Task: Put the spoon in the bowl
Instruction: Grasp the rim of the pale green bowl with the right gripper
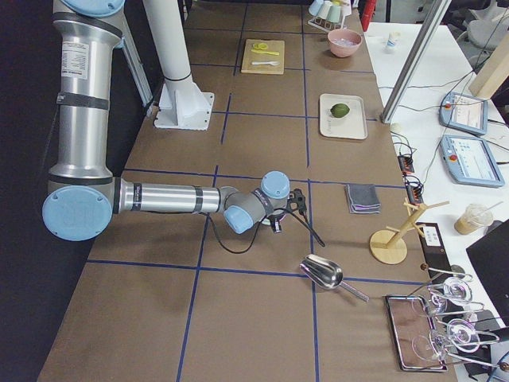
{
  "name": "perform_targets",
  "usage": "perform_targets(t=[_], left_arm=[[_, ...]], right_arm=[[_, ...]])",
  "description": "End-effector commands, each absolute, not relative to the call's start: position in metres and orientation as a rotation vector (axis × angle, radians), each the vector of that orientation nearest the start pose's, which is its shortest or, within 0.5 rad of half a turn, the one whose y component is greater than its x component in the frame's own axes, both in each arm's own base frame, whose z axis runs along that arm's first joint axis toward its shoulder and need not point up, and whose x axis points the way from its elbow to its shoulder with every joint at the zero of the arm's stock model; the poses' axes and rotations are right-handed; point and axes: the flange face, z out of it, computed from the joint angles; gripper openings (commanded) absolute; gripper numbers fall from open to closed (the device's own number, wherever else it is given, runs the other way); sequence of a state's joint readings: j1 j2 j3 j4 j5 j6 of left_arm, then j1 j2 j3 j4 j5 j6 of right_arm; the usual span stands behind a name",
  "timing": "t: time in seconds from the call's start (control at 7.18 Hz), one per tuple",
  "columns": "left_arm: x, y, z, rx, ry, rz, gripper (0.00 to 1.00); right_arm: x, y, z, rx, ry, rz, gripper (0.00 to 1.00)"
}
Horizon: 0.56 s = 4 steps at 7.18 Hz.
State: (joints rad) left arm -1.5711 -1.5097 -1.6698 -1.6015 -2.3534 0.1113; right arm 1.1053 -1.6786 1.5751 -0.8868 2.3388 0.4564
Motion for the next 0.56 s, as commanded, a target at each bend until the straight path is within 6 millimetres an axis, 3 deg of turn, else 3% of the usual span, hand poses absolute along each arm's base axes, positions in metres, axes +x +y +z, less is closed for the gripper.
perform_targets(t=[0.0, 0.14, 0.42], left_arm=[[-0.063, -0.470, 0.636, 0.109, 0.779, 0.132, 1.00], [-0.063, -0.470, 0.636, 0.109, 0.779, 0.133, 1.00], [-0.063, -0.470, 0.634, 0.112, 0.779, 0.133, 1.00]], right_arm=[[-0.143, -0.431, 0.617, 0.162, -0.932, -0.228, 0.00], [-0.152, -0.440, 0.584, 0.157, -0.962, -0.146, 0.00], [-0.201, -0.471, 0.506, 0.150, -1.034, -0.017, 0.00]])
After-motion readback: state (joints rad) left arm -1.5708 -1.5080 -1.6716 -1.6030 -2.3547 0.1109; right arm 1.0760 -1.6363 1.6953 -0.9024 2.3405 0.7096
